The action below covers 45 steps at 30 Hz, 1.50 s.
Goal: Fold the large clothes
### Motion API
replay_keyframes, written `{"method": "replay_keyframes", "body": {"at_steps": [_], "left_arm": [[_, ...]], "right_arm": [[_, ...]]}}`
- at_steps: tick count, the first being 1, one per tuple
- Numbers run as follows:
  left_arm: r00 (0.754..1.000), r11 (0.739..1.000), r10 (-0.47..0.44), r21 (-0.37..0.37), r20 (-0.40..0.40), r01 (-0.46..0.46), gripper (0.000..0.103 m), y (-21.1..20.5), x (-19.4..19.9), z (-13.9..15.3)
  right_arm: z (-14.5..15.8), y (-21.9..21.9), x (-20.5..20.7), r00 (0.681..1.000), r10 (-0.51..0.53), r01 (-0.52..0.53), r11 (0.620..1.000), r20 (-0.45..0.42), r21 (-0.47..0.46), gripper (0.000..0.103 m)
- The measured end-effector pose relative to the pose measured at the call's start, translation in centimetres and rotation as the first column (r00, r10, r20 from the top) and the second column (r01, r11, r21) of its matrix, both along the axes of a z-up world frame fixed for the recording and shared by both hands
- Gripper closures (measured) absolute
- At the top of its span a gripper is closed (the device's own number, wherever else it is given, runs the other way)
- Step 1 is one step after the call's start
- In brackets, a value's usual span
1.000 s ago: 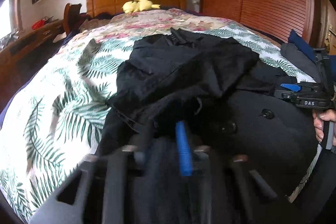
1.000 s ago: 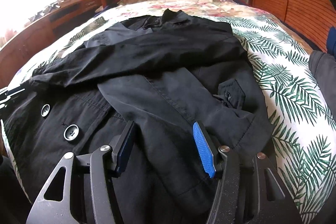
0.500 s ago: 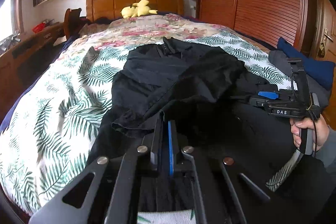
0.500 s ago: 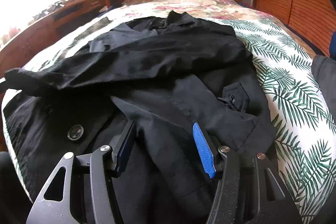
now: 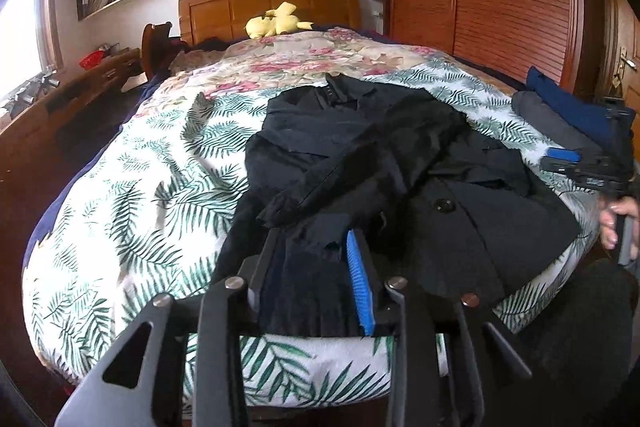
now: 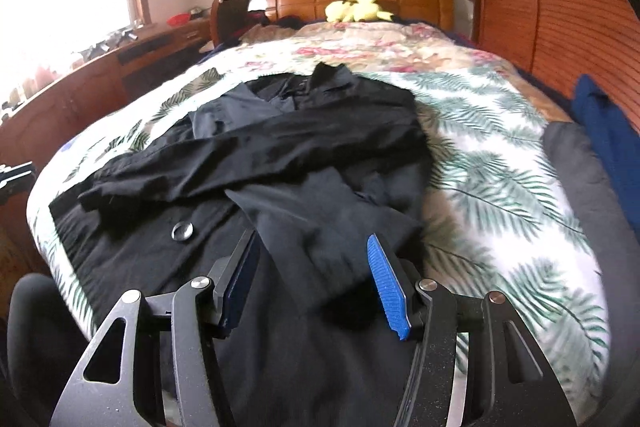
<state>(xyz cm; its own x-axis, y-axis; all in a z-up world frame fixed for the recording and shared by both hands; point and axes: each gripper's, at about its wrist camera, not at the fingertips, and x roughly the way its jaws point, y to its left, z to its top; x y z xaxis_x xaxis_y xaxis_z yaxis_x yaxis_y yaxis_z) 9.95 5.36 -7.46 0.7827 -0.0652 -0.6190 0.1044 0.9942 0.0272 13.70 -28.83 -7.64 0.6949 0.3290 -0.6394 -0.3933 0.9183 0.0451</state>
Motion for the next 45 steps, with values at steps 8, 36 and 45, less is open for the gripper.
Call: {"method": "replay_keyframes", "body": {"at_steps": [8, 36, 45], "left_arm": [[0.995, 0.998, 0.061, 0.013, -0.074, -0.06, 0.069, 1.0, 1.4, -2.3], [0.955, 0.977, 0.208, -0.011, -0.21, -0.215, 0.066, 5.8, 3.2, -4.9], [0.953, 0.985, 0.142, -0.06, -0.269, -0.163, 0.063, 8.5, 4.4, -9.2]], "right_arm": [[-1.9, -4.5, -0.6, 0.997, -0.026, 0.024, 0.999, -0.067, -0.022, 0.037], [-5.9, -5.0, -2.0, 0.975, 0.076, -0.086, 0.996, -0.207, -0.04, 0.035], [-5.0, -3.6, -2.5, 0.972, 0.045, -0.037, 0.999, -0.231, 0.038, 0.068]]}}
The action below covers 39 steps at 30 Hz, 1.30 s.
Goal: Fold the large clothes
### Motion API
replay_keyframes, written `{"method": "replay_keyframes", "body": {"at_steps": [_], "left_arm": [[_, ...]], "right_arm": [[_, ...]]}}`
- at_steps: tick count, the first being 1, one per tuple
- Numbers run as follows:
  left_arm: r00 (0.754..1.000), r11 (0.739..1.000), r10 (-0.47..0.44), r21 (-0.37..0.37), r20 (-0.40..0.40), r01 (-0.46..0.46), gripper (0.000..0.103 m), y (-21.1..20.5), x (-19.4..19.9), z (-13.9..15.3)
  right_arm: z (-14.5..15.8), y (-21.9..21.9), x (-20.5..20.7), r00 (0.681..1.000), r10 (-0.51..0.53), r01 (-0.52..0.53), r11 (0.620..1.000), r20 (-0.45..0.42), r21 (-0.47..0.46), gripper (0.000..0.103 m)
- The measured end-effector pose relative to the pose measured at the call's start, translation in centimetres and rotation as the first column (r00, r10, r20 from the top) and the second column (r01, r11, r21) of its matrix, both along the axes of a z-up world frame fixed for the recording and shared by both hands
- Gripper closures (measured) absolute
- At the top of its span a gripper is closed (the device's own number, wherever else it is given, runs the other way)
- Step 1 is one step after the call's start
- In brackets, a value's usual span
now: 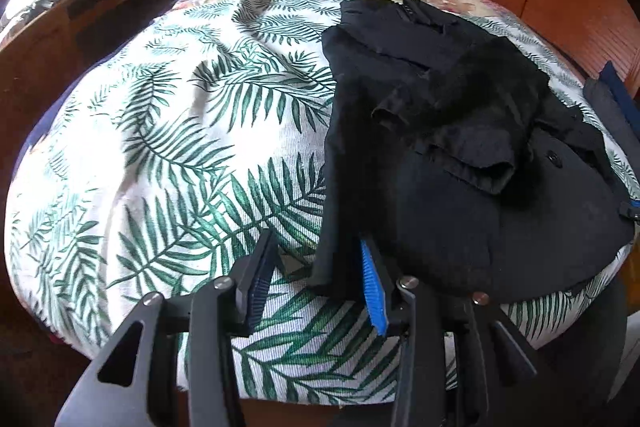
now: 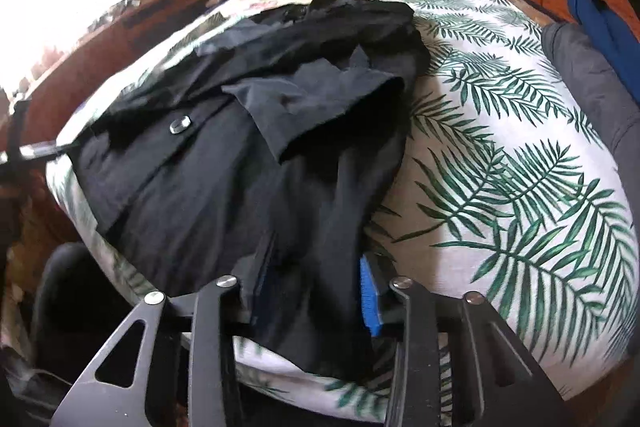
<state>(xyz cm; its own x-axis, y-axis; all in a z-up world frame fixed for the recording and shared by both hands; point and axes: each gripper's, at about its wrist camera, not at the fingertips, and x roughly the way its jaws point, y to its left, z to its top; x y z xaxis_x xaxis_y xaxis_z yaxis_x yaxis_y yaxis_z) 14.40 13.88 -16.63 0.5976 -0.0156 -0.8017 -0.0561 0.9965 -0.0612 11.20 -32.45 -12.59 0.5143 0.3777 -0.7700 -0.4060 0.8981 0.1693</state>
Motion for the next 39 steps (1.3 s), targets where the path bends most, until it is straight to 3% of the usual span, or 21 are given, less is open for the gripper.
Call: {"method": "replay_keyframes", "body": {"at_steps": [9, 14, 16, 18, 28, 31, 34, 39], "left_arm": [[0.997, 0.998, -0.052, -0.035, 0.048, 0.054, 0.063, 0.4, -0.6, -0.3], [0.996, 0.997, -0.071, -0.035, 0.05, 0.072, 0.063, 0.6, -0.5, -0.3], [0.996, 0.996, -0.08, -0.034, 0.045, 0.081, 0.063, 0.6, -0.5, -0.3], [0.995, 0.995, -0.089, -0.042, 0.035, 0.09, 0.063, 0.7, -0.3, -0.2], [0.997, 0.997, -0.073, -0.015, 0.013, 0.073, 0.063, 0.1, -0.4, 0.0], [0.998, 0.998, -0.057, -0.038, 0.025, 0.058, 0.063, -0.2, -1.0, 0.0], [0.997, 0.995, -0.07, -0.063, 0.037, 0.072, 0.076, -0.8, -1.7, 0.0], [0.998, 0.996, -0.063, -0.057, 0.011, 0.063, 0.077, -1.0, -1.6, 0.3]], "right_arm": [[-1.1, 1.7, -0.3, 0.997, -0.058, 0.054, 0.992, -0.041, -0.113, 0.066], [-1.1, 1.9, -0.1, 0.993, -0.106, 0.099, 0.988, -0.057, -0.12, 0.066], [-0.8, 2.1, -0.2, 0.993, -0.103, 0.097, 0.989, -0.054, -0.113, 0.084], [-0.4, 2.5, -0.1, 0.994, -0.104, 0.1, 0.99, -0.044, -0.096, 0.086], [-0.6, 1.8, -0.3, 0.985, -0.158, 0.15, 0.983, -0.069, -0.108, 0.081], [-0.7, 1.1, -0.3, 0.985, -0.153, 0.146, 0.986, -0.085, -0.082, 0.081], [-0.8, 1.3, -0.3, 0.988, -0.131, 0.124, 0.988, -0.085, -0.09, 0.081], [-0.8, 1.3, -0.1, 0.99, -0.109, 0.104, 0.992, -0.086, -0.068, 0.081]]}}
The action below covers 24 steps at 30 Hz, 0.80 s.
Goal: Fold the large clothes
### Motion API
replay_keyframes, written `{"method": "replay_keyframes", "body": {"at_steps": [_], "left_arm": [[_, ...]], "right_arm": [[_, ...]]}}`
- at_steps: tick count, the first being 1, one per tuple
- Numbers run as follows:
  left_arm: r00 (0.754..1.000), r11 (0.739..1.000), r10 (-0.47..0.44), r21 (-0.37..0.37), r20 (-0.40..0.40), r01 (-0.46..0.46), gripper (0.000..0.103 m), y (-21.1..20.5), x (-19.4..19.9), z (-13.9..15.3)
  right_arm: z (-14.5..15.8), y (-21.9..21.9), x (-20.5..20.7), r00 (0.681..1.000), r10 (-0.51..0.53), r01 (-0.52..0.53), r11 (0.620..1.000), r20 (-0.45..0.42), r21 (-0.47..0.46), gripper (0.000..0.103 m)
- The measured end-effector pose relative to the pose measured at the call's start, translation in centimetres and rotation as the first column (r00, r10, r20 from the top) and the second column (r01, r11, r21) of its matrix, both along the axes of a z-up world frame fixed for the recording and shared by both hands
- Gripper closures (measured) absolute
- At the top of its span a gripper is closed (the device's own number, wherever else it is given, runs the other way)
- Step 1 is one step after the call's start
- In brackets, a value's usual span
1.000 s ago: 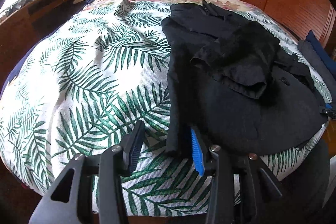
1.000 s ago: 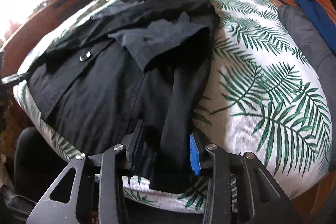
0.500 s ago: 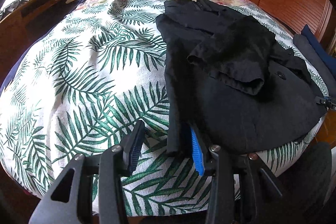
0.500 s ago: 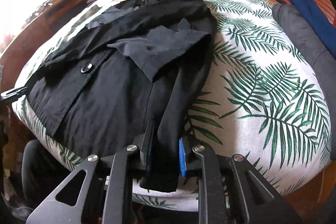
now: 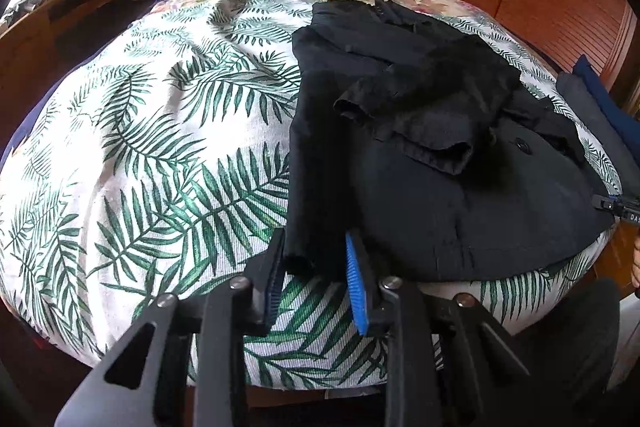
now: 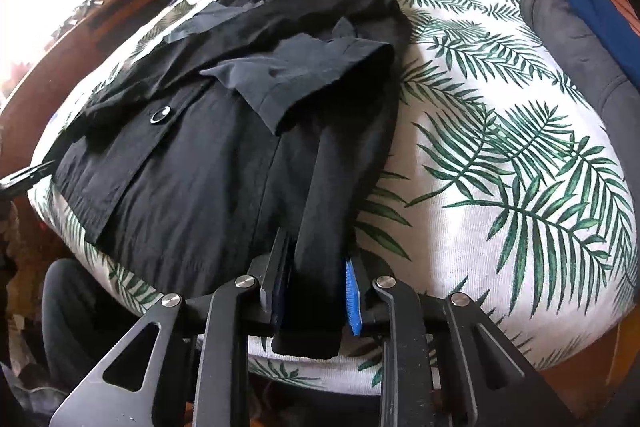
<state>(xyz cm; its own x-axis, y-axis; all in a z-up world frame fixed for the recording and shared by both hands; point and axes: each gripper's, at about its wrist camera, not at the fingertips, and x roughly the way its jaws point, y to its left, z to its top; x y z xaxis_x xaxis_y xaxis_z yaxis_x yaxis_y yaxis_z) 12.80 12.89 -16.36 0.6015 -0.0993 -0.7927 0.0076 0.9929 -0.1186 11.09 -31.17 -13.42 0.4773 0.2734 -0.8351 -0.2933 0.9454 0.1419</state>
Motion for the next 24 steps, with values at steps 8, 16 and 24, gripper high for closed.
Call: {"method": "replay_keyframes", "body": {"at_steps": [8, 16, 24], "left_arm": [[1.0, 1.0, 0.008, -0.012, 0.01, -0.008, 0.078, -0.2, -0.3, 0.5], [0.998, 0.999, 0.006, -0.044, 0.06, -0.004, 0.102, -0.1, -0.5, 1.6], [0.982, 0.998, 0.013, -0.057, 0.191, -0.003, 0.103, -0.7, -1.5, 6.1]], "right_arm": [[0.0, 0.0, -0.7, 0.999, 0.026, -0.026, 1.0, -0.019, -0.003, 0.077], [0.0, -0.1, -1.1, 1.0, 0.025, -0.025, 0.998, 0.008, 0.062, 0.084], [4.5, -0.8, -0.7, 0.99, -0.012, -0.008, 0.99, 0.143, 0.14, 0.095]]}}
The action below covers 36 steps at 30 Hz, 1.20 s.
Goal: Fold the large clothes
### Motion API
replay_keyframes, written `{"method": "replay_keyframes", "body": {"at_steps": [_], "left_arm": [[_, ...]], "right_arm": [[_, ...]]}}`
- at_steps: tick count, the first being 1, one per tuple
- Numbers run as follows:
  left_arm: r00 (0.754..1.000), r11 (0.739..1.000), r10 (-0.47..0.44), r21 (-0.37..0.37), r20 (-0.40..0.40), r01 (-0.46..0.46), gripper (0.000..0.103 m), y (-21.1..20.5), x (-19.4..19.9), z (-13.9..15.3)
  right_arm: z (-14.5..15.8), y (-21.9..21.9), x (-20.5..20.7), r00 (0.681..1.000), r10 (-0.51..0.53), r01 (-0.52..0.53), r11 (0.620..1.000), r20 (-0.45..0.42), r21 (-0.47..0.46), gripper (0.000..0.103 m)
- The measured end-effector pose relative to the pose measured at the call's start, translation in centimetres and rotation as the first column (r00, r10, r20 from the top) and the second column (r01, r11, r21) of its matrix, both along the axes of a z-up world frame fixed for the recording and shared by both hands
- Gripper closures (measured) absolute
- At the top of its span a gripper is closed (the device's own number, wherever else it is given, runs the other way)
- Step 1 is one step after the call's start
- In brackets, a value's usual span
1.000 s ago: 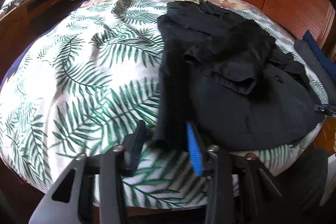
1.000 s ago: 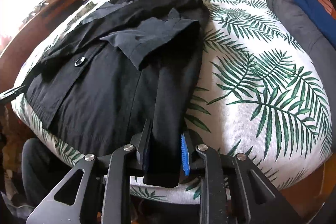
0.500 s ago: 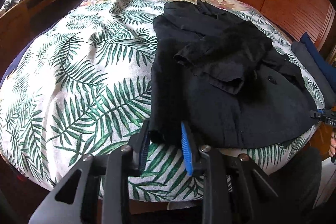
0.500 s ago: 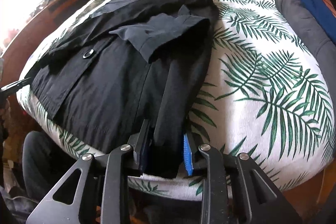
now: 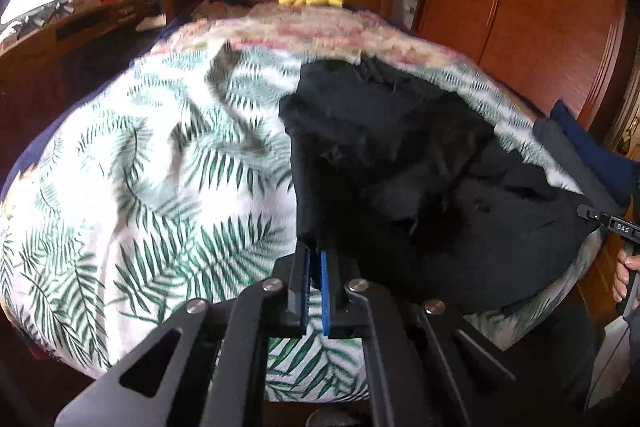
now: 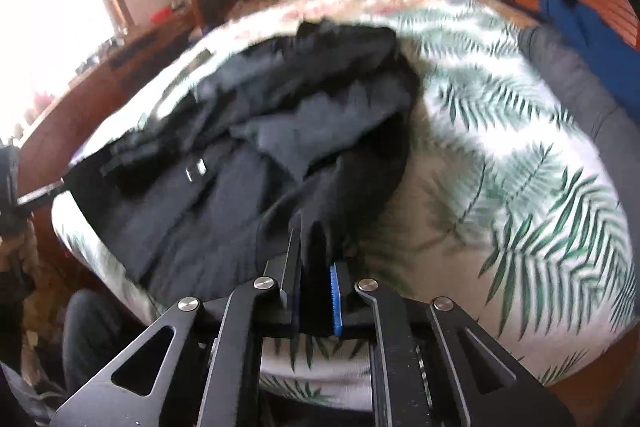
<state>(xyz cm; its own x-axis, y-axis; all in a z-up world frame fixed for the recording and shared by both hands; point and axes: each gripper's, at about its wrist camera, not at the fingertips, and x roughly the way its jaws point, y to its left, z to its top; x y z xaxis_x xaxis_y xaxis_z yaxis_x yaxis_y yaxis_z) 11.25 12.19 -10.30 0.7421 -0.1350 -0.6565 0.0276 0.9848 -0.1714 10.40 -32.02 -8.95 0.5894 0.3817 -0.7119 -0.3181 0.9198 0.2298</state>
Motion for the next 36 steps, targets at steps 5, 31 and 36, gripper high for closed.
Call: {"method": "replay_keyframes", "body": {"at_steps": [5, 31, 36], "left_arm": [[0.996, 1.0, -0.022, -0.005, 0.082, 0.023, 0.103, -0.9, -1.1, 3.3], [0.918, 0.997, -0.06, 0.063, 0.393, 0.039, 0.103, -4.1, -12.0, 15.9], [0.945, 0.998, -0.049, 0.046, 0.324, 0.036, 0.103, -3.8, -9.4, 13.5]], "right_arm": [[4.0, 0.0, 0.1, 0.996, -0.001, -0.003, 0.999, 0.093, 0.038, 0.096], [20.1, -1.4, -9.1, 0.886, 0.03, -0.06, 0.997, 0.464, 0.05, 0.097], [19.0, -1.4, -8.5, 0.9, 0.034, -0.058, 0.997, 0.435, 0.043, 0.097]]}}
